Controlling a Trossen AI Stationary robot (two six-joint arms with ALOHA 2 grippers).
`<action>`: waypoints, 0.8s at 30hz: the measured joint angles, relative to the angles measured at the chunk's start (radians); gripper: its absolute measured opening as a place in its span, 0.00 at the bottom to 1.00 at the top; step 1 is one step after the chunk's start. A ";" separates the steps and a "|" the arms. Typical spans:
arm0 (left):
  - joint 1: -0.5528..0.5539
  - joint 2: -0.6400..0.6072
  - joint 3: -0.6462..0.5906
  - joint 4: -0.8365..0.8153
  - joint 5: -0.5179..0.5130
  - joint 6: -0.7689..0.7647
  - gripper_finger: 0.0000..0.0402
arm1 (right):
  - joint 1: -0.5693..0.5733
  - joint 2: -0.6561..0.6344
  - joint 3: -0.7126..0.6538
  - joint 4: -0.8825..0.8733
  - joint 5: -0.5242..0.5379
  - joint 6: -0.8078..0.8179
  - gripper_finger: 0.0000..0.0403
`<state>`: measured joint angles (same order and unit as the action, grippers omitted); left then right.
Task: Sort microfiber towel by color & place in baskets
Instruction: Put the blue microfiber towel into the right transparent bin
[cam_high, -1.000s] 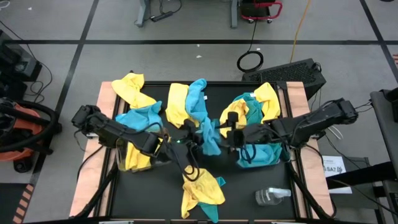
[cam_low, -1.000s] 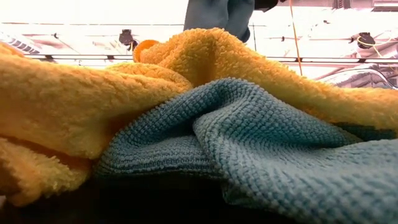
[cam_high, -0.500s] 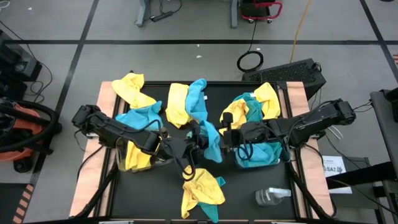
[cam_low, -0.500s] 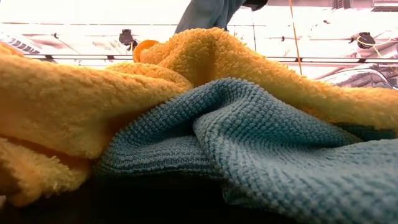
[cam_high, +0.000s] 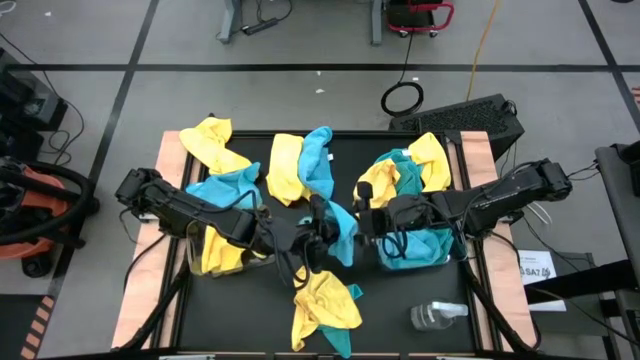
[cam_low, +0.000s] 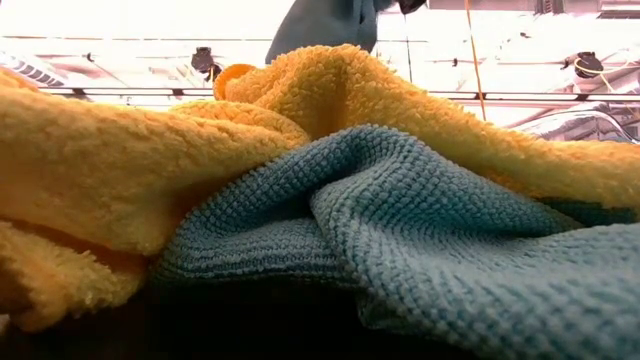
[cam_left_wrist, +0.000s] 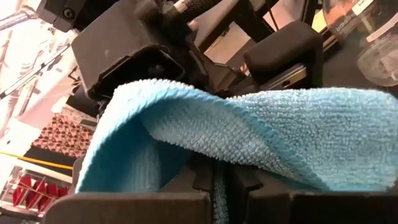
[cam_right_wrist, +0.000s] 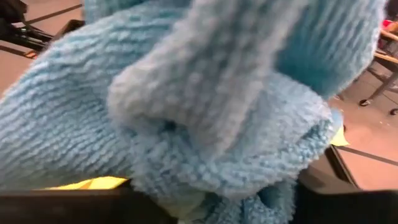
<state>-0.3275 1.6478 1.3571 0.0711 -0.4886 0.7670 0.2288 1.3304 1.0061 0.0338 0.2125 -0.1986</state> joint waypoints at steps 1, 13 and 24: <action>0.000 0.000 0.000 0.000 0.003 -0.005 0.03 | 0.000 0.000 0.000 0.000 -0.009 0.000 0.34; -0.020 0.000 0.000 -0.010 -0.077 -0.029 0.29 | 0.020 0.000 0.000 -0.027 0.006 -0.020 0.05; -0.062 -0.036 0.000 -0.248 -0.147 -0.153 0.50 | 0.028 0.000 0.000 -0.074 0.031 -0.023 0.03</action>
<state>-0.3899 1.6121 1.3573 -0.1771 -0.6358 0.6142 0.2569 1.3304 1.0061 -0.0398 0.2440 -0.2214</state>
